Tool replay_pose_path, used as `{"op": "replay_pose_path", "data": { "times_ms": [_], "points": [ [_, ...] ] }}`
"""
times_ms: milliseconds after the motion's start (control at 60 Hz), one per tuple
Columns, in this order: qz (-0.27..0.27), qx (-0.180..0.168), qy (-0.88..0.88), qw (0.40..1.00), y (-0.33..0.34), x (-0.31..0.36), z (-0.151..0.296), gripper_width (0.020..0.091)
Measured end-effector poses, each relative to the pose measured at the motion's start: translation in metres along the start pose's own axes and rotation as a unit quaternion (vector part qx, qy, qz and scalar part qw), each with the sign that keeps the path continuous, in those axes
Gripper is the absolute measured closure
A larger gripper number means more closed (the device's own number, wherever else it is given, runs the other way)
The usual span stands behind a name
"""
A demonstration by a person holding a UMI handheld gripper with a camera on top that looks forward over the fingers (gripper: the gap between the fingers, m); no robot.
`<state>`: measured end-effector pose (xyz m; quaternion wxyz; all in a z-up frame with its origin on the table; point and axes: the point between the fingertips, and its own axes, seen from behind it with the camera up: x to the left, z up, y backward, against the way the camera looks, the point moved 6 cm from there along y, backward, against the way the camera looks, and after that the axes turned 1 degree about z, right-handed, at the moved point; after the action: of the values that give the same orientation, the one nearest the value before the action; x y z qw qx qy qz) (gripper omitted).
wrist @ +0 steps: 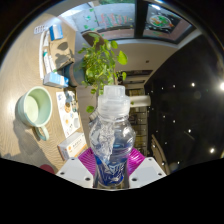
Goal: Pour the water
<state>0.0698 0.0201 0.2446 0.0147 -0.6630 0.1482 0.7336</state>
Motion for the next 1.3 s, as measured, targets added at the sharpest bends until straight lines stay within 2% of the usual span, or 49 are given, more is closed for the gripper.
{"op": "replay_pose_path", "data": {
  "times_ms": [133,267,383,567,767,850,917,1017,1067,1100,1133,1167,1183,1217,1300],
  "points": [
    [0.027,-0.042,-0.225,0.973,0.012,-0.039,-0.018,0.0754],
    [0.083,-0.071,-0.421,0.901,0.016,-0.038,-0.042,0.0756],
    [0.14,-0.064,-0.527,0.836,0.009,0.001,-0.068,0.0755],
    [0.19,-0.045,-0.582,0.789,-0.003,0.073,-0.1,0.0756],
    [0.216,-0.013,-0.62,0.754,-0.008,0.128,-0.128,0.0745],
    [0.209,-0.024,-0.629,0.749,-0.006,0.128,-0.134,0.0733],
    [0.203,-0.026,-0.631,0.748,-0.005,0.13,-0.134,0.0704],
    [0.195,-0.025,-0.632,0.75,-0.006,0.13,-0.134,0.0625],
    [0.199,-0.015,-0.629,0.751,-0.005,0.133,-0.134,0.0592],
    [0.209,-0.002,-0.628,0.75,-0.004,0.137,-0.134,0.0521],
    [0.219,0.008,-0.628,0.747,-0.002,0.14,-0.134,0.0408],
    [0.226,0.013,-0.629,0.744,0.002,0.14,-0.134,0.0263],
    [0.228,0.017,-0.629,0.743,0.004,0.14,-0.134,0.0234],
    [0.226,0.028,-0.628,0.744,0.009,0.138,-0.139,0.0268],
    [0.214,0.05,-0.619,0.754,0.029,0.127,-0.145,0.0245]
  ]
}}
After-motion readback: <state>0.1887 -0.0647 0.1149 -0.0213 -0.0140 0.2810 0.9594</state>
